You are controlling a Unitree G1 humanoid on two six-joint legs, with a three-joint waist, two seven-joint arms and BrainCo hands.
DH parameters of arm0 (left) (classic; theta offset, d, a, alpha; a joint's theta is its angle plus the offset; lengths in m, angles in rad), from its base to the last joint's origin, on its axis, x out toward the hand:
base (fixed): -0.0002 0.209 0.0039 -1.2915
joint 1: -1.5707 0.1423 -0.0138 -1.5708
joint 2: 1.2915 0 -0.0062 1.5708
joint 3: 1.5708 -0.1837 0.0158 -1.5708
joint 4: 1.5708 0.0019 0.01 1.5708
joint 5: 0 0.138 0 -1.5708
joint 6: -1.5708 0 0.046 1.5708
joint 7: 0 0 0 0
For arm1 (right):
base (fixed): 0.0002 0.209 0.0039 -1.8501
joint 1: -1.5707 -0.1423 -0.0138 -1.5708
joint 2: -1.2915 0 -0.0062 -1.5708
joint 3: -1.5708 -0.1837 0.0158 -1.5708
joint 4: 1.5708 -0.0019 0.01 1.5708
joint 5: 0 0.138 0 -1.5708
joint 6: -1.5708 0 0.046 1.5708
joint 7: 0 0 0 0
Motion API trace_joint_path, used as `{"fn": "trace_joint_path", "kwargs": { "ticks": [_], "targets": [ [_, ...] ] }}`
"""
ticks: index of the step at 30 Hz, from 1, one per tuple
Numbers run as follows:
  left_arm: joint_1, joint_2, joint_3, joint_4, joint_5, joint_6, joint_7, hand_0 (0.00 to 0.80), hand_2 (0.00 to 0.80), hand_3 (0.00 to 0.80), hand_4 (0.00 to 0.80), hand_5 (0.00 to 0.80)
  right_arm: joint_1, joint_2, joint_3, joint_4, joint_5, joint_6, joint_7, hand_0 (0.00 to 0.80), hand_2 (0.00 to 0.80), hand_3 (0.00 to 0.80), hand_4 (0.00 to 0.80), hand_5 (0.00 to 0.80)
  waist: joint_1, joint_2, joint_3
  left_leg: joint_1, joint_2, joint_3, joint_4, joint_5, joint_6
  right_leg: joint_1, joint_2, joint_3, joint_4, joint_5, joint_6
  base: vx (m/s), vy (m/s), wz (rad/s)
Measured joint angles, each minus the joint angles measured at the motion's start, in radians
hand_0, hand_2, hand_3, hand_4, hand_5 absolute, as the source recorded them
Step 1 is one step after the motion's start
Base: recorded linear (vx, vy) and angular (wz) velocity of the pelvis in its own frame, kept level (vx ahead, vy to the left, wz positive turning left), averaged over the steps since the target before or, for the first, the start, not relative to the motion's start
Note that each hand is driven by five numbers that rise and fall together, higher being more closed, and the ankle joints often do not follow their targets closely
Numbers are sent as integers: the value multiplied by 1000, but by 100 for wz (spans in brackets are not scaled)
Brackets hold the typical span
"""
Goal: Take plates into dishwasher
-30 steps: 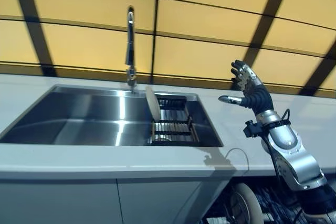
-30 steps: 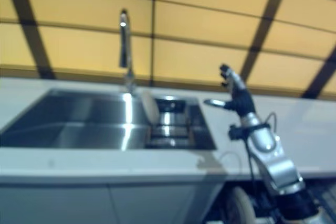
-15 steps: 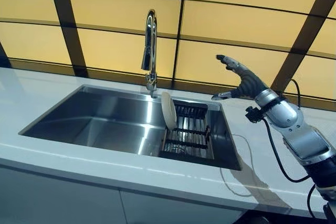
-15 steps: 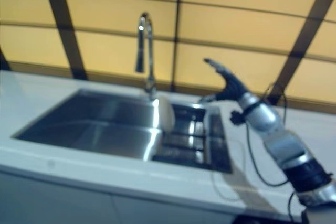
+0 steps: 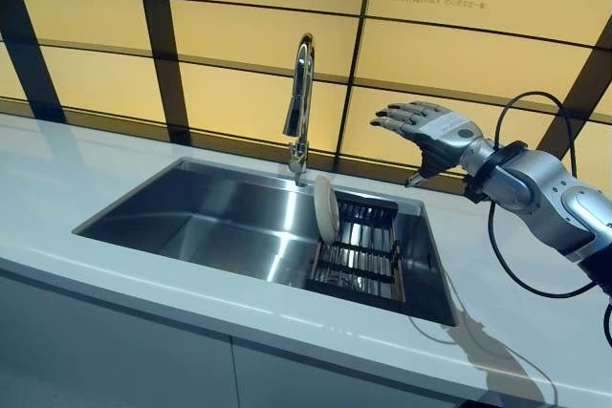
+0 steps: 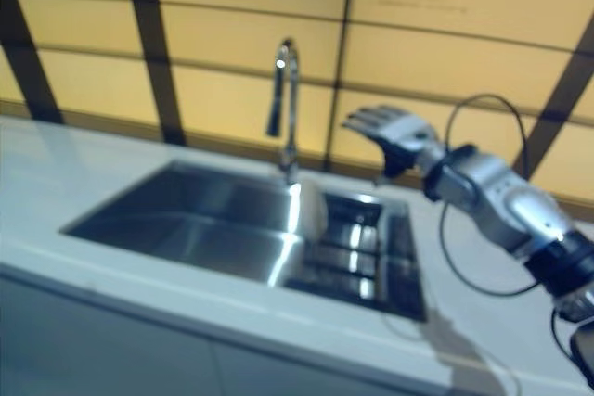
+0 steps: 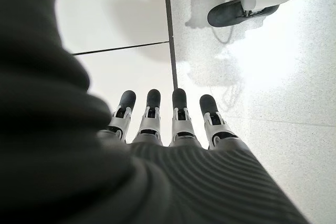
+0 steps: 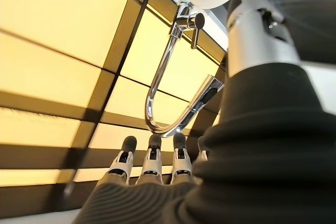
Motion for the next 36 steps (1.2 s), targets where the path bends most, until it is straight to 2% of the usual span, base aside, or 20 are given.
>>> {"fn": "trace_joint_path", "kwargs": {
  "ticks": [5, 8, 14, 22, 32, 36],
  "targets": [
    [2, 11, -7, -1, 0, 1, -1, 0, 0, 0, 0, 0, -55, -22, 96, 10, -121, -103, -18, 0, 0, 0, 0, 0, 15, -13, -9, -6, -2, -15, 0, 4, -2, 1, -1, -15, 0, -5, 0, 18, -7, 9],
    [8, 19, -21, -27, 0, 3, -3, 0, 0, 0, 0, 0, -89, -22, 144, 42, -229, -189, -40, 0, 0, 0, 0, 0, 31, -16, -11, -7, -2, -21, 1, 4, -3, 3, -1, -20, 0, -7, 0, 24, -11, 6],
    [16, 34, -40, -35, 0, 15, -9, 0, 0, 0, 0, 0, -97, -21, 205, 73, -345, -275, -57, 0, 0, 0, 0, 0, 55, -17, -12, 1, -3, -34, 1, 3, -5, 16, -1, -33, 0, -13, 1, 10, -10, 7],
    [31, 39, -42, -35, 0, 20, -13, 0, 0, 0, 0, 0, -100, -17, 231, 105, -383, -301, -56, 0, 0, 0, 0, 0, 61, -22, -10, -1, -1, -41, 2, 3, -7, 18, 2, -39, 0, -15, -1, 5, -2, 2],
    [31, 44, -43, -37, 1, 20, -14, 0, 0, 0, 0, 0, -100, 28, 233, 185, -422, -301, -60, 0, 0, 0, 0, 0, 82, -57, 6, -10, -1, -46, 6, 2, -11, 14, 2, -44, 0, -16, -1, 2, -1, 1],
    [32, 46, -47, -37, 1, 20, -14, 0, 0, 0, 0, 0, -100, 50, 233, 185, -439, -301, -68, 0, 0, 0, 0, 0, 86, -59, 8, -13, -2, -47, 7, 2, -11, 10, 2, -44, 0, -16, -1, 2, -1, 1]
  ]
}}
